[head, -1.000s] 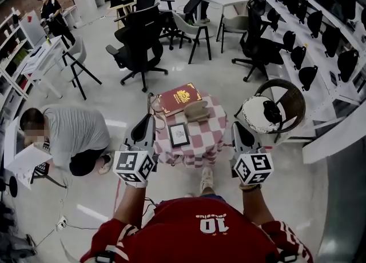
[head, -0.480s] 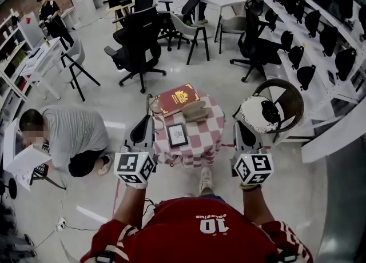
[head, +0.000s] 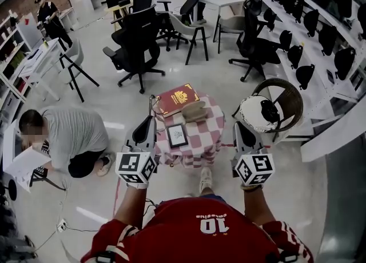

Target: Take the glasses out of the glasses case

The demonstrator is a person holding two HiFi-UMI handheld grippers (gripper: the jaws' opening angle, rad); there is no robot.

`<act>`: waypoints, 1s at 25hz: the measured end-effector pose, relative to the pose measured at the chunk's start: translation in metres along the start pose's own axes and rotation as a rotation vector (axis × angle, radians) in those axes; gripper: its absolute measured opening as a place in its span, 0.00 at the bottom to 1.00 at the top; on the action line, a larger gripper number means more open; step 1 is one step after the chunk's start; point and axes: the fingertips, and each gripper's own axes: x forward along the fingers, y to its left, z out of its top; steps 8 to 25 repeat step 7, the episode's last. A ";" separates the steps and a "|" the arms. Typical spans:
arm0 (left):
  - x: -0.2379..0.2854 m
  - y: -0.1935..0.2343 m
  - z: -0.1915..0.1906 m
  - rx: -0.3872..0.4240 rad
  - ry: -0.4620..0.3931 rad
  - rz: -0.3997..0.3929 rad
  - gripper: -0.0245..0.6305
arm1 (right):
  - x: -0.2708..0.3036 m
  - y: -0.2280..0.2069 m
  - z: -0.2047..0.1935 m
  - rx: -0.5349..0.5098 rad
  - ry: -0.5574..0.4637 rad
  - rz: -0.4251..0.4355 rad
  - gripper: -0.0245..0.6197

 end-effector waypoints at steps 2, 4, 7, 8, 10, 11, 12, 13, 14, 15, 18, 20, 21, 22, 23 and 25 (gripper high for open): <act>0.000 0.000 -0.001 0.004 0.002 -0.001 0.07 | 0.001 0.002 -0.001 -0.002 0.003 0.006 0.06; 0.000 0.000 -0.001 0.004 0.002 -0.001 0.07 | 0.001 0.003 -0.001 -0.002 0.004 0.010 0.06; 0.000 -0.001 0.000 0.003 0.001 -0.002 0.07 | 0.001 0.005 -0.001 -0.004 0.003 0.017 0.06; 0.000 -0.001 0.000 0.003 0.001 -0.002 0.07 | 0.001 0.005 -0.001 -0.004 0.003 0.017 0.06; 0.000 -0.001 0.000 0.003 0.001 -0.002 0.07 | 0.001 0.005 -0.001 -0.004 0.003 0.017 0.06; 0.000 -0.001 0.000 0.003 0.001 -0.002 0.07 | 0.001 0.005 -0.001 -0.004 0.003 0.017 0.06; 0.000 -0.001 0.000 0.003 0.001 -0.002 0.07 | 0.001 0.005 -0.001 -0.004 0.003 0.017 0.06; 0.000 -0.001 0.000 0.003 0.001 -0.002 0.07 | 0.001 0.005 -0.001 -0.004 0.003 0.017 0.06; 0.000 -0.001 0.000 0.003 0.001 -0.002 0.07 | 0.001 0.005 -0.001 -0.004 0.003 0.017 0.06; 0.000 -0.001 0.000 0.003 0.001 -0.002 0.07 | 0.001 0.005 -0.001 -0.004 0.003 0.017 0.06; 0.000 -0.001 0.000 0.003 0.001 -0.002 0.07 | 0.001 0.005 -0.001 -0.004 0.003 0.017 0.06; 0.000 -0.001 0.000 0.003 0.001 -0.002 0.07 | 0.001 0.005 -0.001 -0.004 0.003 0.017 0.06; 0.000 -0.001 0.000 0.003 0.001 -0.002 0.07 | 0.001 0.005 -0.001 -0.004 0.003 0.017 0.06; 0.000 -0.001 0.000 0.003 0.001 -0.002 0.07 | 0.001 0.005 -0.001 -0.004 0.003 0.017 0.06; 0.000 -0.001 0.000 0.003 0.001 -0.002 0.07 | 0.001 0.005 -0.001 -0.004 0.003 0.017 0.06; 0.000 -0.001 0.000 0.003 0.001 -0.002 0.07 | 0.001 0.005 -0.001 -0.004 0.003 0.017 0.06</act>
